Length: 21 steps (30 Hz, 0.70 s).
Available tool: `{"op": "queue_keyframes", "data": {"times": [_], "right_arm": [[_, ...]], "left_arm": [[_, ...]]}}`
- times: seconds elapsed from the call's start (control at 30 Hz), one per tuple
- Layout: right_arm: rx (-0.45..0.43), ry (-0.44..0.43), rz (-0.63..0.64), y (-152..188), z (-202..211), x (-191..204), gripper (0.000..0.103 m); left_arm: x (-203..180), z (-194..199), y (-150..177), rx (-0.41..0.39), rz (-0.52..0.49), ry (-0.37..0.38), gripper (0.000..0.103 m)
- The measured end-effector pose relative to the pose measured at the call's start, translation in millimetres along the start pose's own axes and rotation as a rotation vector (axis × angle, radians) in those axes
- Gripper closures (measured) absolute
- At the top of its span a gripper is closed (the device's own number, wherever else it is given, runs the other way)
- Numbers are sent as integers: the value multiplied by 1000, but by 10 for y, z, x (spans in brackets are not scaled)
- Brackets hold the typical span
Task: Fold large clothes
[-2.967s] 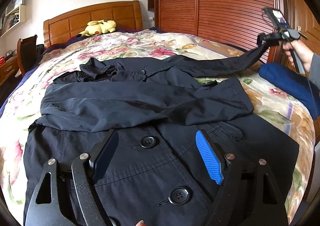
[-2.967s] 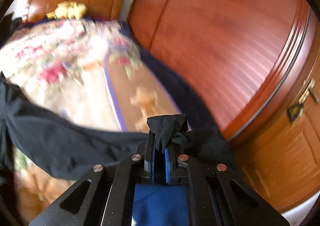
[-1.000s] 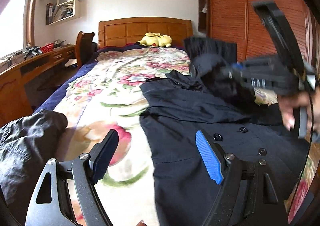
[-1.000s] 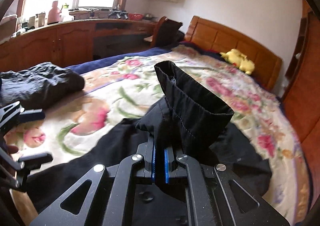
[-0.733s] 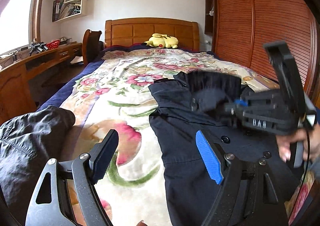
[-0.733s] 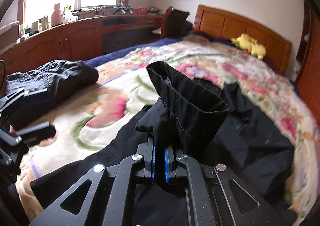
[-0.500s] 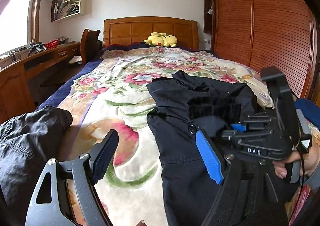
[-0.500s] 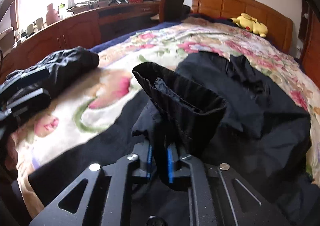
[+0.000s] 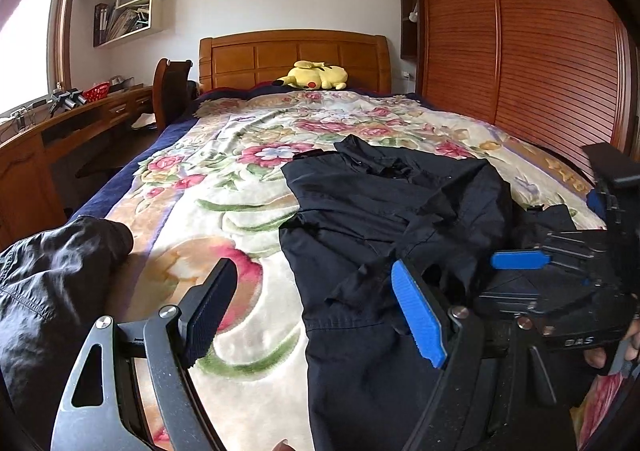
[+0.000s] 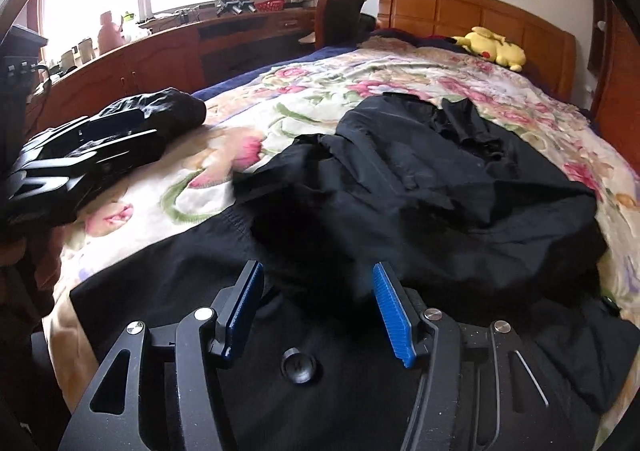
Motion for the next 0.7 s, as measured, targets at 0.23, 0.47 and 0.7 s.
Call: {"op": "queue_keyframes", "data": {"times": [0.23, 0.47, 0.7], "right_arm": [[8, 167, -28, 276, 4, -353, 44], [14, 272, -87, 353, -3, -674, 44], [38, 373, -49, 457, 72, -800, 44]], "left_arm": [[-113, -27, 26, 10, -7, 18, 23], [-409, -100, 19, 16, -34, 56, 23], [-628, -217, -40, 17, -17, 90, 23]]}}
Point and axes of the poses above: each gripper's, at about its wrist camera, not at the fingertips, and z roughly against the way its jaws point, x to its left, y to its underside, the point moved 10 cm from there along -z, roughly the way its jaws point, and after that the axes turned 11 degrees about -x, right-handed, at the moved point
